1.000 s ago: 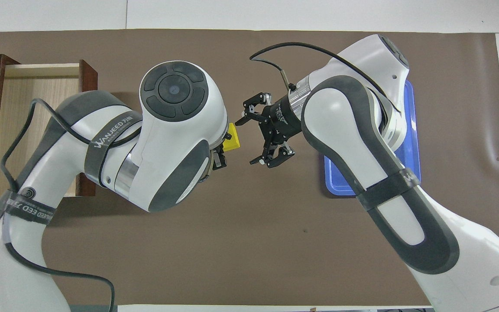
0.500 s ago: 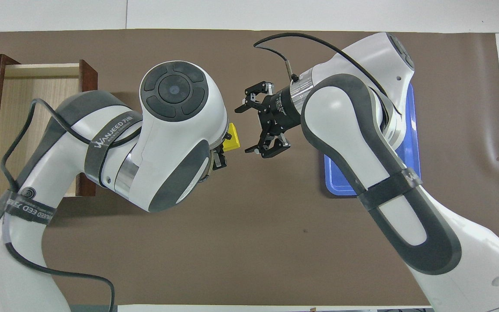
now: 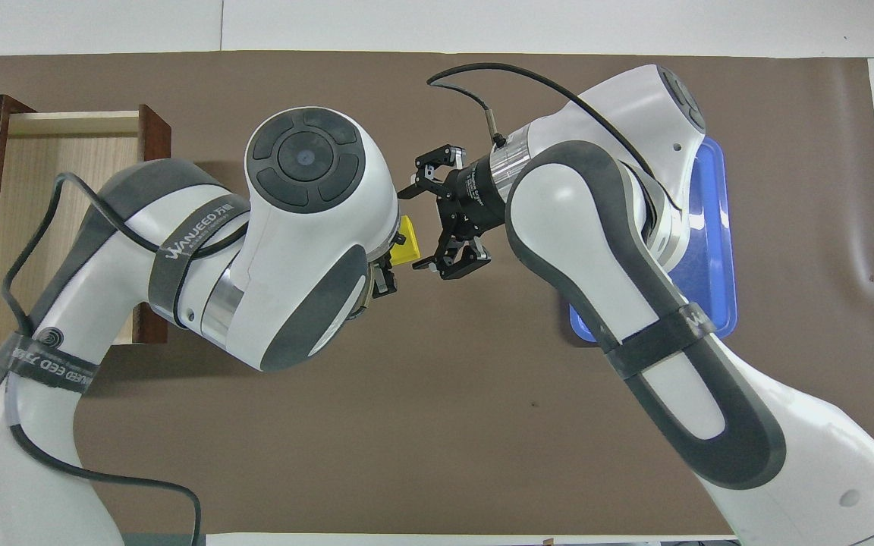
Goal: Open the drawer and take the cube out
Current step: 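Grasp the cube with the right gripper while the left gripper releases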
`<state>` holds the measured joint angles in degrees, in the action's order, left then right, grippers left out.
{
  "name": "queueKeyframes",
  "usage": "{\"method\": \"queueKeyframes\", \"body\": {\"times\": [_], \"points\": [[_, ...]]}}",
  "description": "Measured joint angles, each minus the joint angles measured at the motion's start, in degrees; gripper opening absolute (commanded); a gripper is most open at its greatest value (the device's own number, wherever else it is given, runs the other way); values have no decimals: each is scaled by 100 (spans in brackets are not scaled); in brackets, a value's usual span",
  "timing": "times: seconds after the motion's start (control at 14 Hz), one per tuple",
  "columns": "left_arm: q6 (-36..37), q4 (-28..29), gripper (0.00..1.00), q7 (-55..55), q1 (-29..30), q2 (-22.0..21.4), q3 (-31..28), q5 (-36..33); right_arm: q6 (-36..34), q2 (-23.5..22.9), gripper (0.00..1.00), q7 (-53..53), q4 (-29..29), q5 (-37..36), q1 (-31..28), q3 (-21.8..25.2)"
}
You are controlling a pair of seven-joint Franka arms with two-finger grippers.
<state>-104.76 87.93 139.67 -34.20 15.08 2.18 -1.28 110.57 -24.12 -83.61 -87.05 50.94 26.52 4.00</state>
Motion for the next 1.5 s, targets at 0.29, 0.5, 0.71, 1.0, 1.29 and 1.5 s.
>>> {"method": "queueKeyframes", "body": {"times": [0.29,0.5,0.71,1.0,1.29,1.5], "points": [[-1,32,0,0,0,0,0,0,51,-17,73,-9,-3,0,44,0],[-27,43,0,3,1,1,-16,-7,37,-28,33,-11,-13,0,45,-2],[-48,53,0,-11,5,1,-50,9,23,-29,0,29,-23,-1,50,-6],[-48,56,0,-11,5,1,-50,9,23,-29,0,30,-26,-1,51,-7],[-46,63,100,-16,5,1,-49,9,24,-29,0,30,-35,0,52,-7],[-22,68,100,-136,4,-1,-46,9,98,-51,0,-2,-60,0,52,1]]}}
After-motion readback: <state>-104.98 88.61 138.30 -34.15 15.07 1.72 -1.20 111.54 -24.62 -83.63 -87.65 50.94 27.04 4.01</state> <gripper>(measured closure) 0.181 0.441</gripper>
